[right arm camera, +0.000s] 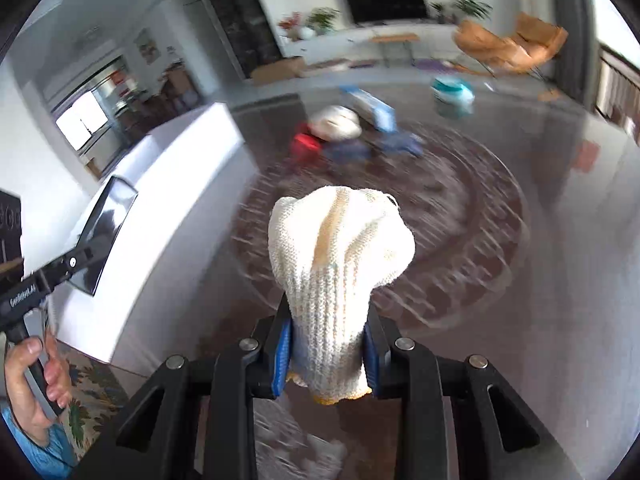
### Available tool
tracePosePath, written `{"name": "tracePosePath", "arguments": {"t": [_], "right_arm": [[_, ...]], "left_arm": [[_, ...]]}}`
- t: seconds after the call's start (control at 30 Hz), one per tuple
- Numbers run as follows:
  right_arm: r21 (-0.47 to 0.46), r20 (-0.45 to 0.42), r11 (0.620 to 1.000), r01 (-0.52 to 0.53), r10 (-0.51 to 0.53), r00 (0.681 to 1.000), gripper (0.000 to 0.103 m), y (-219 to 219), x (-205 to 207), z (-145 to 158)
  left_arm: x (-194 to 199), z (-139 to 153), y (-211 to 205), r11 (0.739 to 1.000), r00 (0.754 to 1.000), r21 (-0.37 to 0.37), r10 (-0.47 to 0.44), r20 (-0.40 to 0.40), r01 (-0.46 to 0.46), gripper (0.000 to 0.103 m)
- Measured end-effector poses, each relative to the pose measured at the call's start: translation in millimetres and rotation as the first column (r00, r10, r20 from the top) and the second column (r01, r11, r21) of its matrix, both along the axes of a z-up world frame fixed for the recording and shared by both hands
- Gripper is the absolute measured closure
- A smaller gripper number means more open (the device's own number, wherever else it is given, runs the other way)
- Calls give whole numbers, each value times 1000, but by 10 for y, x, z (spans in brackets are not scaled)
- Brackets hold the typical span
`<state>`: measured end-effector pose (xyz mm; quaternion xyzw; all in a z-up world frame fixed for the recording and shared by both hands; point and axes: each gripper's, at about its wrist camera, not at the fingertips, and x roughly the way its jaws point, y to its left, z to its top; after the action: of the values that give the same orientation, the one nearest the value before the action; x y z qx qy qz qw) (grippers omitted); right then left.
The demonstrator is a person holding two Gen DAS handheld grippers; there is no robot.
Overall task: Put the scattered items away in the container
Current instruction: 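Carry the black soap box and knit glove over the white-walled box with both tools, then open both tools to drop the soap box and glove into the box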
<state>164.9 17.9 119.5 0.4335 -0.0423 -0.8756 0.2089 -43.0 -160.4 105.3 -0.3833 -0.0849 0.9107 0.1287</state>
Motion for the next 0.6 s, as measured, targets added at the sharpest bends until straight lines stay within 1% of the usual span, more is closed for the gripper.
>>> {"name": "tracePosePath", "arguments": {"t": [0.07,0.17,0.23,0.3,0.37,0.43,0.53,0.57,0.6], "right_arm": [[-25,-53,996,-82,80,995,73,-448,-52,237],[-89,-115,973,-211,201,973,73,-1217,-125,573],[-123,-141,944,-305,288,947,73,-1760,-124,727],[-134,-149,910,-392,373,916,73,-2265,-66,777],[-138,-130,875,-464,448,884,73,-2748,-9,720],[-142,-83,846,-514,507,858,73,-3160,6,561],[-129,5,820,-558,563,826,72,-3609,-28,248],[-120,39,813,-570,578,815,70,-3730,-42,141],[-87,67,816,-571,577,814,65,-3836,-48,44]], "left_arm": [[-18,131,-456,998,998,-10,66,1,-66,45],[-32,192,-1133,980,982,-73,190,22,-188,45],[-2,161,-1556,961,964,-101,262,48,-257,45],[56,95,-1922,940,943,-130,326,74,-315,45],[124,-16,-2256,920,919,-152,378,112,-360,45],[173,-156,-2498,908,900,-163,409,150,-386,45],[212,-328,-2672,898,880,-186,431,199,-398,45],[204,-387,-2696,893,871,-209,439,220,-398,44],[189,-444,-2700,887,862,-238,447,240,-394,43]]}}
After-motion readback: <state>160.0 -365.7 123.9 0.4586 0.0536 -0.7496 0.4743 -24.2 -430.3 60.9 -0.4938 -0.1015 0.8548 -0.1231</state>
